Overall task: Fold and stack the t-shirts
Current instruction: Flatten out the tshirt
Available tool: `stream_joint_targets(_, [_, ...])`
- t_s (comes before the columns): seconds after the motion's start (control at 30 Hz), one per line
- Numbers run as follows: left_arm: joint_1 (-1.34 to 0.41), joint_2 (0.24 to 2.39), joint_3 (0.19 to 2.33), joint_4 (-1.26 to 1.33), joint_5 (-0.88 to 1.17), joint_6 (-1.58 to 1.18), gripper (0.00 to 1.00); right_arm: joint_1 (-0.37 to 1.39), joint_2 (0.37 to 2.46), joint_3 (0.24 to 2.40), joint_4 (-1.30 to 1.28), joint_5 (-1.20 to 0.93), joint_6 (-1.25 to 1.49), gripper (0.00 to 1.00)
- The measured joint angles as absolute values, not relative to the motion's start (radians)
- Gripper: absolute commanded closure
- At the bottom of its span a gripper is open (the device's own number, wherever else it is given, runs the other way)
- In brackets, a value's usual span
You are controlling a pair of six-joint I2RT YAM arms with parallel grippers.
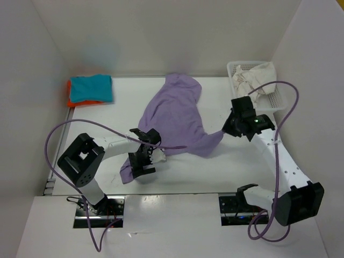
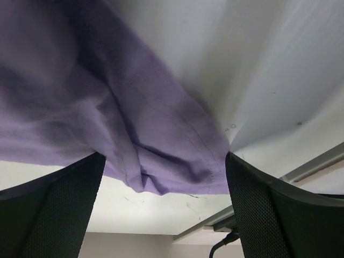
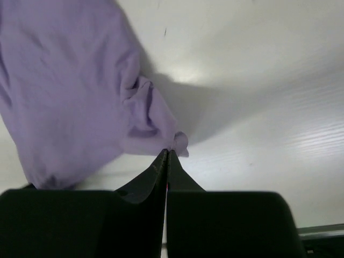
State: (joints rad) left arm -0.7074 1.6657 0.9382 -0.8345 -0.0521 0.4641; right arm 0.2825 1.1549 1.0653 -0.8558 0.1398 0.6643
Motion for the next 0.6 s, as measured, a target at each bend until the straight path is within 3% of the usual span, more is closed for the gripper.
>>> stream_joint_targets(0.2, [-0.705, 1.591, 0.942, -0.834, -0.059, 0.439, 0.01, 0.149, 1.105, 1.212, -0.899, 0.205, 0.588, 1.0])
stream_joint_targets(0.6, [-0.704, 1.557, 0.973, -0.844, -0.027, 0.437, 0.01, 0.146, 1.104, 1.248, -0.947, 0.216, 0.541, 1.0])
